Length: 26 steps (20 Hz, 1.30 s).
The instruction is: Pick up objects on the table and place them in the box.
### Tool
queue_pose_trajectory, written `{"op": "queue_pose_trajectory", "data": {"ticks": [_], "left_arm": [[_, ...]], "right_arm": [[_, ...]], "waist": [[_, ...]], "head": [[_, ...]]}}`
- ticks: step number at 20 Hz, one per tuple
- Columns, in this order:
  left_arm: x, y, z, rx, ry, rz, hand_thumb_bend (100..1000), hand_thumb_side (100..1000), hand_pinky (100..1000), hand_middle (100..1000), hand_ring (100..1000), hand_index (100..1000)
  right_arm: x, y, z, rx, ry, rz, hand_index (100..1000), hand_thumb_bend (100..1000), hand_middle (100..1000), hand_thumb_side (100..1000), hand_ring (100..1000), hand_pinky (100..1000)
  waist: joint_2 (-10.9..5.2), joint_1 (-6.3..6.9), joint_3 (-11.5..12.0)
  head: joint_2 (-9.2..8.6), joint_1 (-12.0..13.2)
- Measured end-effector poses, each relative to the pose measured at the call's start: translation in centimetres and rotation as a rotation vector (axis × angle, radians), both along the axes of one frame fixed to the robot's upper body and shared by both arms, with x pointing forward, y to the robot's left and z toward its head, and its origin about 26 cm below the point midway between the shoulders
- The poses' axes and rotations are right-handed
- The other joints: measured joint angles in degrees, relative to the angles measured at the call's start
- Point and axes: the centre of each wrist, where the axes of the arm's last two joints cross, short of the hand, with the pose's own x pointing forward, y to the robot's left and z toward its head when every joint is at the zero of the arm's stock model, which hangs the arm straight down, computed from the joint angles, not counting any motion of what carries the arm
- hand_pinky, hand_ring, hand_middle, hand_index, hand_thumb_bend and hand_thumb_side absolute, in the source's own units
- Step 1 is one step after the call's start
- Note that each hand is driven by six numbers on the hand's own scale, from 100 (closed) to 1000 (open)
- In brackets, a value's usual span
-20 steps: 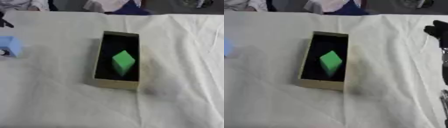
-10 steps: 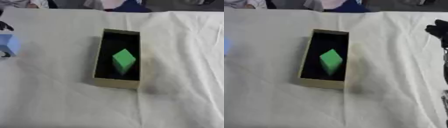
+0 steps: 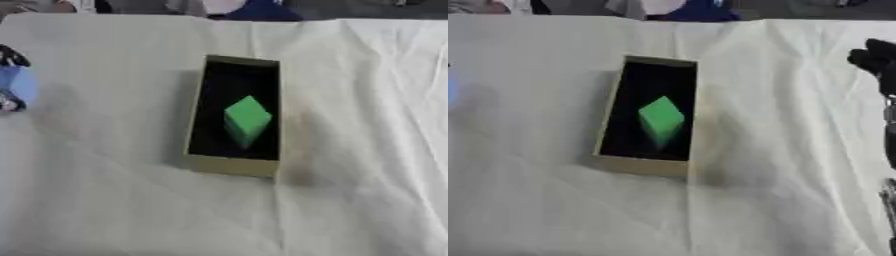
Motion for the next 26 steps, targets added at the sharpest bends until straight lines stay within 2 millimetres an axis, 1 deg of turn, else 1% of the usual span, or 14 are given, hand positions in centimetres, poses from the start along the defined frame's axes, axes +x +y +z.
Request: {"op": "queue_pose_trajectory", "data": {"ticks": [2, 6, 10, 13, 16, 20, 22, 24, 26], "left_arm": [[0.0, 0.0, 0.0, -0.004, -0.016, 0.005, 277, 100, 598, 631, 663, 733], [0.0, 0.0, 0.1, -0.001, -0.035, 0.012, 283, 100, 562, 608, 638, 713], [0.0, -0.3, 0.4, 0.006, -0.051, -0.003, 282, 100, 564, 612, 640, 716], [0.1, -1.2, 1.4, 0.028, -0.066, -0.050, 296, 100, 574, 620, 649, 722], [0.0, -2.7, 2.9, 0.071, -0.085, -0.122, 322, 100, 581, 626, 655, 725], [-0.2, -5.9, 5.6, 0.142, -0.132, -0.254, 327, 100, 587, 630, 660, 728], [-0.5, -8.0, 7.2, 0.172, -0.163, -0.334, 319, 100, 592, 633, 663, 732], [-0.8, -10.6, 8.4, 0.191, -0.193, -0.423, 309, 100, 594, 635, 666, 735], [-1.2, -13.7, 9.5, 0.200, -0.222, -0.524, 297, 100, 596, 636, 667, 737]], "right_arm": [[0.0, 0.0, 0.0, -0.001, 0.001, 0.000, 839, 100, 652, 909, 802, 839], [0.0, 0.0, 0.0, -0.002, 0.004, 0.000, 839, 100, 652, 909, 803, 840], [0.0, 0.0, 0.0, -0.002, 0.005, 0.000, 839, 100, 652, 907, 803, 840], [0.0, 0.0, 0.0, -0.002, 0.006, 0.000, 839, 100, 653, 906, 803, 841], [0.0, 0.0, -0.1, -0.002, 0.007, -0.001, 839, 100, 653, 903, 803, 841], [-0.1, -0.1, -0.2, -0.002, 0.010, -0.002, 840, 100, 654, 898, 803, 841], [-0.1, -0.1, -0.2, -0.002, 0.009, -0.001, 840, 100, 655, 894, 803, 841], [-0.1, -0.1, -0.1, -0.001, 0.006, 0.000, 840, 100, 655, 893, 804, 841], [-0.1, -0.1, -0.1, 0.000, 0.003, 0.004, 840, 100, 655, 892, 804, 842]], "waist": [[0.00, 0.00, 0.00], [-0.02, 0.01, 0.00], [-0.18, 0.01, 0.01], [-0.45, 0.01, 0.12], [-0.65, 0.03, 0.16], [-1.11, 0.06, 0.20], [-1.25, 0.07, 0.20], [-1.47, 0.07, 0.19], [-1.53, 0.08, 0.13]], "head": [[0.00, -0.28], [0.00, -0.66], [0.00, -1.24], [0.00, -1.60], [0.00, -1.88], [0.00, -2.17], [0.00, -2.24], [0.00, -2.24], [0.00, -2.24]]}}
